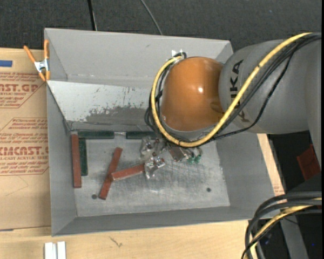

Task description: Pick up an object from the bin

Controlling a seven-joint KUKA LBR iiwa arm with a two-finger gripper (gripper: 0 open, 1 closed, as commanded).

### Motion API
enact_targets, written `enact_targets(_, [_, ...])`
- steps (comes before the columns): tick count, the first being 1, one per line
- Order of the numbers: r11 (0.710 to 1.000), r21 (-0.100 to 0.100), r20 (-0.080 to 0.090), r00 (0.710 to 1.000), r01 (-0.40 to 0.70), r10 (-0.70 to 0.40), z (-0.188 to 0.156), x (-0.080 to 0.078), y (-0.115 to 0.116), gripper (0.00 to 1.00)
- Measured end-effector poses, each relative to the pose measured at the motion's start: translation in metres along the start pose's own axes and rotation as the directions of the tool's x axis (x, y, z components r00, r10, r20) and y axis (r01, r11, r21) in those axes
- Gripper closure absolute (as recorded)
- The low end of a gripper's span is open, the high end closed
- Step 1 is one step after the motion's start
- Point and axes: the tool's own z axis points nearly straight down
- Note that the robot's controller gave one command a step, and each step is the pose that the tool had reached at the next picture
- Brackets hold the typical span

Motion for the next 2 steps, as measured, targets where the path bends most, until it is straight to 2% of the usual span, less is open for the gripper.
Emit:
enact_targets(1, [1.0, -0.001, 0.001, 1.0, -0.014, 0.014, 0.003, 0.011, -0.005, 1.0])
enact_targets(2, [1.0, -0.001, 0.008, 1.0, 0.002, -0.002, 0.011, 0.01, -0.015, 1.0])
